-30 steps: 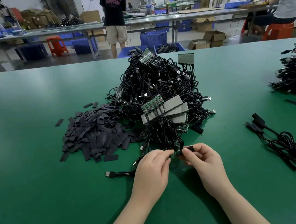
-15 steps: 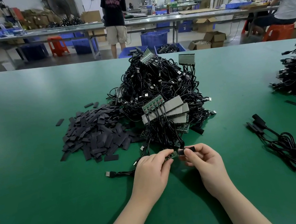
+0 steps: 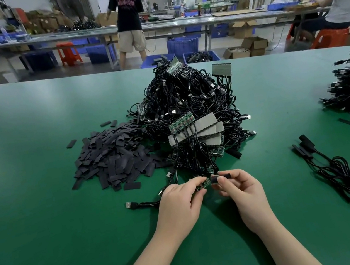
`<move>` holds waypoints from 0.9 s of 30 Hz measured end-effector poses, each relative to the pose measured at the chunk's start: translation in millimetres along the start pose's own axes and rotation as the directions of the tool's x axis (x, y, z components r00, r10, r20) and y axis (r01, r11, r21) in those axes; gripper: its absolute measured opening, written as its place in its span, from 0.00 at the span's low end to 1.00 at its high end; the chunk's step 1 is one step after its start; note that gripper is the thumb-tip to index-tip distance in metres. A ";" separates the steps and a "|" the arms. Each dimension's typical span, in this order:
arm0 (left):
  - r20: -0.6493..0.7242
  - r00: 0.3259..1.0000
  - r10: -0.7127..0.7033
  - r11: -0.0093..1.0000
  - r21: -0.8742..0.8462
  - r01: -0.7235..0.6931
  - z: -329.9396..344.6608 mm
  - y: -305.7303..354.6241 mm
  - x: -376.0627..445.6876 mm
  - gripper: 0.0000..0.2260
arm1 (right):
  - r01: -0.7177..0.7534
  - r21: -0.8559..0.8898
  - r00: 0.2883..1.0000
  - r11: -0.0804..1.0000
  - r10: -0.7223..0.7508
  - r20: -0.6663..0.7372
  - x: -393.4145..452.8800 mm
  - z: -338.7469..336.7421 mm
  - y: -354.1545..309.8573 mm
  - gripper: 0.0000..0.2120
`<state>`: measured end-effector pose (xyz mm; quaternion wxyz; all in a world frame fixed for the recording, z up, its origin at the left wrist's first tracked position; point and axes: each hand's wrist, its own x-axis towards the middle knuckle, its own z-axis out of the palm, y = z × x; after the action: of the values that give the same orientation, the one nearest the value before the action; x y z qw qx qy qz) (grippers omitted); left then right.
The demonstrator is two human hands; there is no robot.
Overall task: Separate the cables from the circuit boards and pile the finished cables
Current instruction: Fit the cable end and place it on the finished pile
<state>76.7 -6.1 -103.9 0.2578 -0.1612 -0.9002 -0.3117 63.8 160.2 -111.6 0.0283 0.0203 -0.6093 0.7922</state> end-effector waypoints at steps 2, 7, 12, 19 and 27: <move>0.001 1.000 0.009 1.000 -0.011 -0.009 -0.5 -0.7 -0.5 0.11 | 0.001 -0.008 1.000 1.000 -0.001 -0.001 -0.1 -0.4 0.0 0.05; 0.036 0.999 -0.001 1.000 -0.017 0.002 -1.0 -1.2 -0.2 0.11 | 0.003 -0.028 1.000 1.000 -0.003 0.009 0.5 -1.2 0.7 0.04; 0.049 0.998 -0.047 0.997 -0.051 0.050 -0.3 -3.2 0.8 0.11 | -0.005 -0.030 1.000 1.000 0.005 0.019 1.1 -1.9 1.3 0.03; 0.063 0.997 -0.036 0.998 -0.056 0.040 2.4 -6.6 1.5 0.12 | -0.015 -0.029 0.999 0.999 0.015 0.032 2.1 -2.3 2.3 0.04; 0.077 0.995 -0.059 0.996 -0.065 0.064 2.7 -7.9 1.1 0.12 | -0.001 -0.077 0.999 0.997 0.004 0.032 2.3 -1.1 1.8 0.05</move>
<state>71.2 -10.1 -108.9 0.2086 -0.1538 -0.9027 -0.3436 61.4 160.8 -113.5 0.0184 0.0313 -0.6397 0.7678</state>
